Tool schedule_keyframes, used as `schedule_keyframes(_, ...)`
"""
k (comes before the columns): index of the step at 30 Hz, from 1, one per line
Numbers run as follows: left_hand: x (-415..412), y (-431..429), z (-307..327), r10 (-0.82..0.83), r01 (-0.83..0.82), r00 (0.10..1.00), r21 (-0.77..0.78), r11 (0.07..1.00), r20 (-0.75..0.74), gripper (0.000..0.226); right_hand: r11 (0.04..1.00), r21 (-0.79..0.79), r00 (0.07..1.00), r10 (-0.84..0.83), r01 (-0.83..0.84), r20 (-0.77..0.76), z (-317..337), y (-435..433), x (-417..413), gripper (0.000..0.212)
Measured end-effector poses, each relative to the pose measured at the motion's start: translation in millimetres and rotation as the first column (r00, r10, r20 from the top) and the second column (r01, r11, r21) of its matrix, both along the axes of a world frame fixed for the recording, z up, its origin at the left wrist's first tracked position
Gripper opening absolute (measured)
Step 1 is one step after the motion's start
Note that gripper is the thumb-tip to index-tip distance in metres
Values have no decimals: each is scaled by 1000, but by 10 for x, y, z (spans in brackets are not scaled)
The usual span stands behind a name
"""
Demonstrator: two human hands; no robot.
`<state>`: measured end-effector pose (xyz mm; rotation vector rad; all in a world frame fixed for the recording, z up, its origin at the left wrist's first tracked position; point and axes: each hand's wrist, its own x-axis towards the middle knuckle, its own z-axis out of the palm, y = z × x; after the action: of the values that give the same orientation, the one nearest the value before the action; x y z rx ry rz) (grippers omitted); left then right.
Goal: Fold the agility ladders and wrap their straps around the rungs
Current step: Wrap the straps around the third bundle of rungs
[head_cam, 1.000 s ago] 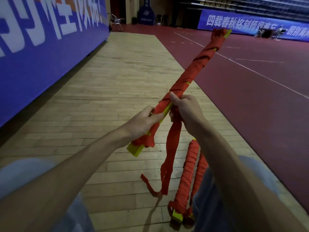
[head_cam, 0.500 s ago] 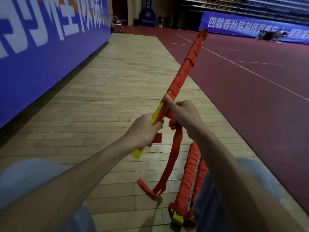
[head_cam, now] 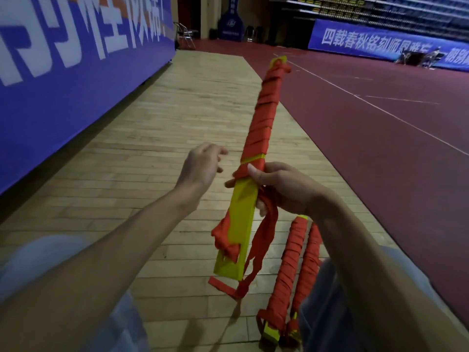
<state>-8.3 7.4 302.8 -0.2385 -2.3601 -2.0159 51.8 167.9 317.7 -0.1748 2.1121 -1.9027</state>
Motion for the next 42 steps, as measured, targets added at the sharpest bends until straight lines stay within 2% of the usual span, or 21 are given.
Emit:
schedule_keyframes(2, -49, -46, 33, -48, 29, 993, 169, 985, 105, 25, 983, -73, 986, 164, -166, -21, -4, -70, -6, 46)
schedule_keyframes(5, -20, -76, 101, -316, 216, 918, 366, 905, 240, 37, 913, -98, 918, 392, -397, -65, -37, -155, -36, 60)
schedule_keyframes(8, 61, -96, 197, -459, 312, 876, 550, 774, 149, 28, 883, 11, 882, 469, -469, -43, -82, -219, -31, 59)
schedule_keyframes(12, 79, -118, 224, -510, 387, 860, 610, 691, 32, 25, 946, 132, 950, 307, -298, -56, -98, -296, -21, 47)
schedule_keyframes(16, 88, -82, 223, -457, 316, 889, 672, 670, 37, 17, 966, 240, 983, 131, -96, -131, -87, -276, -24, 49)
schedule_keyframes(21, 35, -52, 120, -242, 196, 970, 521, 831, 21, 4, 891, 450, 971, 51, 61, -233, -176, -348, -30, 39)
schedule_keyframes(24, -24, -103, 133, -207, 166, 978, 497, 852, 29, 21, 873, 482, 962, 61, 78, -267, -192, -378, -30, 43)
schedule_keyframes(27, -85, -144, 135, -189, 147, 981, 481, 864, 40, 19, 852, 523, 967, 108, 30, -231, -162, -370, -31, 54)
schedule_keyframes(29, -125, -120, 120, -150, 110, 987, 418, 902, 62, 19, 764, 643, 953, 156, 50, -260, -167, -348, -30, 52)
schedule_keyframes(31, -141, -90, 99, -90, 68, 995, 329, 942, 52, 28, 684, 724, 937, 190, 87, -292, -184, -317, -36, 41)
schedule_keyframes(34, -118, -95, 110, -10, 16, 1000, 319, 948, -20, 41, 717, 694, 940, 195, 58, -279, -177, -324, -24, 34)
schedule_keyframes(36, -93, -105, 114, 16, -4, 999, 349, 937, -30, 36, 758, 650, 937, 189, 51, -293, -182, -372, -14, 36)
schedule_keyframes(38, -28, -84, 100, -42, 34, 999, 411, 911, 11, 27, 783, 619, 931, 178, 61, -318, -200, -418, -16, 38)
schedule_keyframes(42, 44, -52, 99, -255, 169, 966, 640, 749, 44, 26, 820, 566, 939, 124, 86, -321, -217, -451, -32, 37)
